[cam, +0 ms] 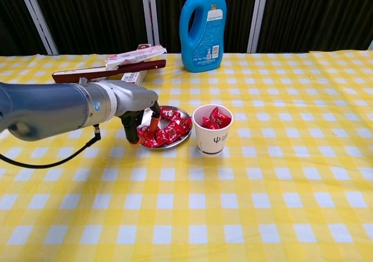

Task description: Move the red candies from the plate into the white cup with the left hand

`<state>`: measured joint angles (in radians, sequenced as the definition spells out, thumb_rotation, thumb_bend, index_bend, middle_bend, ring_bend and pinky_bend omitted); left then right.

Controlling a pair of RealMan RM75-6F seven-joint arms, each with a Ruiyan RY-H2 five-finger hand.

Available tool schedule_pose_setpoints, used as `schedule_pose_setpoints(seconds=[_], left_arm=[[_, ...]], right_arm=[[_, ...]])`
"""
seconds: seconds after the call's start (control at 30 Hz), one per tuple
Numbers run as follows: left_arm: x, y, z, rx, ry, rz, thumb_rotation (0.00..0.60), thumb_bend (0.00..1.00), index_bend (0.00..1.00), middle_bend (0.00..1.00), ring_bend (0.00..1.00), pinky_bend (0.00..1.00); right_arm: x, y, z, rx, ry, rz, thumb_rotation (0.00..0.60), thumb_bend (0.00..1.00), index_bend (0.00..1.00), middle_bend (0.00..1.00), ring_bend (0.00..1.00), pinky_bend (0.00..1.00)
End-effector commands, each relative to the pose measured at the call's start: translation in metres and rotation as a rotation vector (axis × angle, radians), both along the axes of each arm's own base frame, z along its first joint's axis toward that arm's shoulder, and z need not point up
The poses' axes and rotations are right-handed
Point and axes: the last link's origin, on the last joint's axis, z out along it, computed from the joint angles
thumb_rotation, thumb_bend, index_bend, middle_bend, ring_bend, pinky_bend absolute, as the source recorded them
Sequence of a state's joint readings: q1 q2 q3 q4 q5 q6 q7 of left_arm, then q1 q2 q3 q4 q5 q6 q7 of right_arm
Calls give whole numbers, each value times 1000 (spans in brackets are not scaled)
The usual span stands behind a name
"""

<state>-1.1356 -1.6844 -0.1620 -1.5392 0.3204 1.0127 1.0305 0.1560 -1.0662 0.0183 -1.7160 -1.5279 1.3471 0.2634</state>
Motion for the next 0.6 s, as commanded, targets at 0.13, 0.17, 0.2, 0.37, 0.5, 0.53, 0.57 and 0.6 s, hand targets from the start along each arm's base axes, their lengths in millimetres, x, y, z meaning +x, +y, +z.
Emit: schedule_pose_setpoints(seconds=[0.13, 0.17, 0.2, 0.37, 0.5, 0.53, 0.57, 0.6], left_arm=[[0, 1, -6, -1, 5, 8, 600, 398, 381, 888, 944, 967], [0, 1, -8, -1, 6, 10, 600, 398, 383, 888, 944, 967], [0, 2, -9, -2, 7, 10, 600, 398, 391, 888, 944, 967], [-1, 2, -15, -2, 11, 12, 600, 401, 521, 899, 947, 967], [0, 2, -16, 6, -1, 5, 600, 417, 585, 905, 949, 967], [0, 2, -15, 8, -3, 3, 600, 418, 586, 905, 949, 967], [1, 2, -15, 11, -6, 1, 600, 419, 588, 905, 949, 967], [1, 3, -14, 16, -14, -1, 600, 420, 590, 906, 949, 967]], right_arm=[[0, 0, 0, 0, -1, 0, 600, 277, 0, 0, 0, 0], [0, 0, 0, 0, -1, 0, 600, 277, 0, 0, 0, 0], [0, 0, 0, 1, -2, -1, 600, 276, 0, 0, 0, 0], [0, 0, 0, 0, -3, -2, 600, 277, 0, 0, 0, 0], [0, 0, 0, 1, -4, -1, 600, 277, 0, 0, 0, 0], [0, 0, 0, 2, -4, -1, 600, 277, 0, 0, 0, 0], [0, 0, 0, 1, -4, -1, 600, 277, 0, 0, 0, 0], [0, 0, 0, 1, -4, 0, 600, 277, 0, 0, 0, 0]])
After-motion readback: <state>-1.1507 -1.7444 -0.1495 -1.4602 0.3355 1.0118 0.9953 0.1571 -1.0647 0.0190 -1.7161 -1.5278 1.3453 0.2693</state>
